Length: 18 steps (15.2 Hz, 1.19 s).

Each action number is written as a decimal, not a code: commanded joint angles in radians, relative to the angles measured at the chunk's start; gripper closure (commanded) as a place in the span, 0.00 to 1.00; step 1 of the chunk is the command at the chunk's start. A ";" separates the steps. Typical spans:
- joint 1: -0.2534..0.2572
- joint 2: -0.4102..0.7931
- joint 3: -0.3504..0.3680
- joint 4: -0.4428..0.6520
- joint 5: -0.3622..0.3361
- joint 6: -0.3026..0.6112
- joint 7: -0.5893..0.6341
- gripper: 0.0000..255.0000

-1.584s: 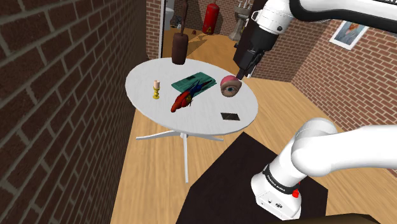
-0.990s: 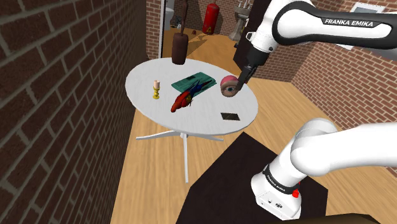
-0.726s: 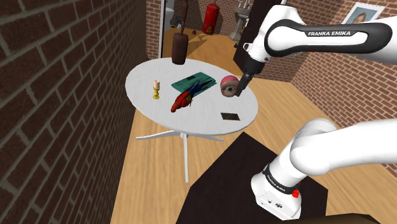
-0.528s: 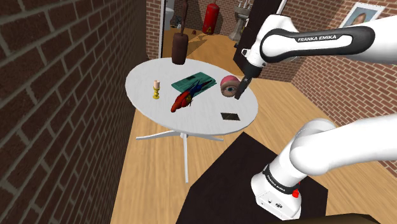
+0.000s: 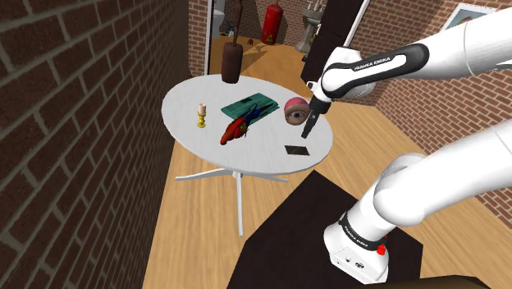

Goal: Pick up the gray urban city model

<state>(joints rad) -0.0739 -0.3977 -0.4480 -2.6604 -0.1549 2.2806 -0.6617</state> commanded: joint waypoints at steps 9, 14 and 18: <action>0.055 0.485 -0.151 0.150 0.297 0.256 -0.444 0.00; 0.009 0.618 -0.108 0.202 0.428 0.303 -0.576 0.00; -0.017 0.679 -0.070 0.208 0.498 0.346 -0.627 0.00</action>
<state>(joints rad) -0.0842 0.2645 -0.5290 -2.4552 0.3238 2.6158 -1.2756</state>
